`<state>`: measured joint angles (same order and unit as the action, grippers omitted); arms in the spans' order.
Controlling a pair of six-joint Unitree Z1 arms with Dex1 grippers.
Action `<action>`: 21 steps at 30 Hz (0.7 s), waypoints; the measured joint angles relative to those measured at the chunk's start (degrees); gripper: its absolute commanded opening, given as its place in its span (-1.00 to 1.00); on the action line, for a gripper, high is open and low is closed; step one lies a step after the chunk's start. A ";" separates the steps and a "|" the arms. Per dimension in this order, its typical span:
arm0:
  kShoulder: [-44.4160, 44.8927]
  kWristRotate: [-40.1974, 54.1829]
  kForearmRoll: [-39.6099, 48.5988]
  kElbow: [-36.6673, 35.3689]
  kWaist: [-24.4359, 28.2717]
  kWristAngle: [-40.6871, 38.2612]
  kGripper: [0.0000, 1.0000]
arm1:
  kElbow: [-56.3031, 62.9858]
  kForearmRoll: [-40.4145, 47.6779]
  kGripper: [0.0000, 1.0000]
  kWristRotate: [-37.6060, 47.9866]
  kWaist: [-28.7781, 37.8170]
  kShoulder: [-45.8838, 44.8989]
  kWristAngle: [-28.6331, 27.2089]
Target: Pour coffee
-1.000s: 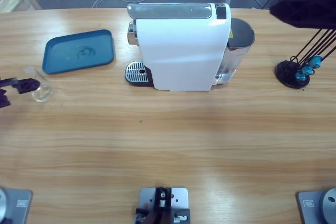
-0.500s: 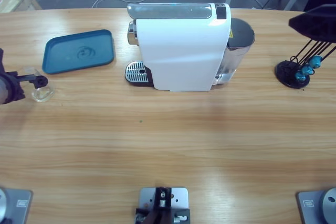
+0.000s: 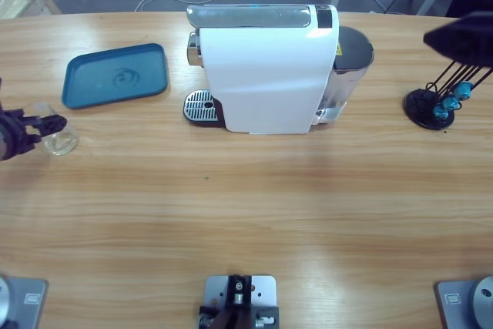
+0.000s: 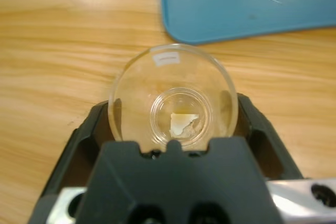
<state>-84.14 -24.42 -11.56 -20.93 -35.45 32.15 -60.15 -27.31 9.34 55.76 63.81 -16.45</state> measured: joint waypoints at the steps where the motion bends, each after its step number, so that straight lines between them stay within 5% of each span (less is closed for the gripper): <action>1: 1.81 2.70 0.00 0.12 -0.01 -1.51 -1.00 | -0.60 -1.64 1.00 -1.05 0.00 -0.02 0.00; 10: 15.11 41.23 1.80 -4.34 -0.08 -37.79 -1.00 | -8.35 -16.83 1.00 -4.68 0.01 -7.68 -0.49; 15: 6.10 56.79 1.79 -9.63 1.43 -46.95 -1.00 | -8.39 -19.59 1.00 -5.10 0.02 -10.29 -0.53; 21: -8.98 60.85 -8.06 -12.80 3.32 -51.26 -1.00 | -8.58 -22.32 1.00 -5.20 0.02 -10.89 -1.75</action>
<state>-93.12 36.43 -19.62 -33.73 -32.13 -19.11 -68.73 -49.63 4.14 55.79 52.91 -18.20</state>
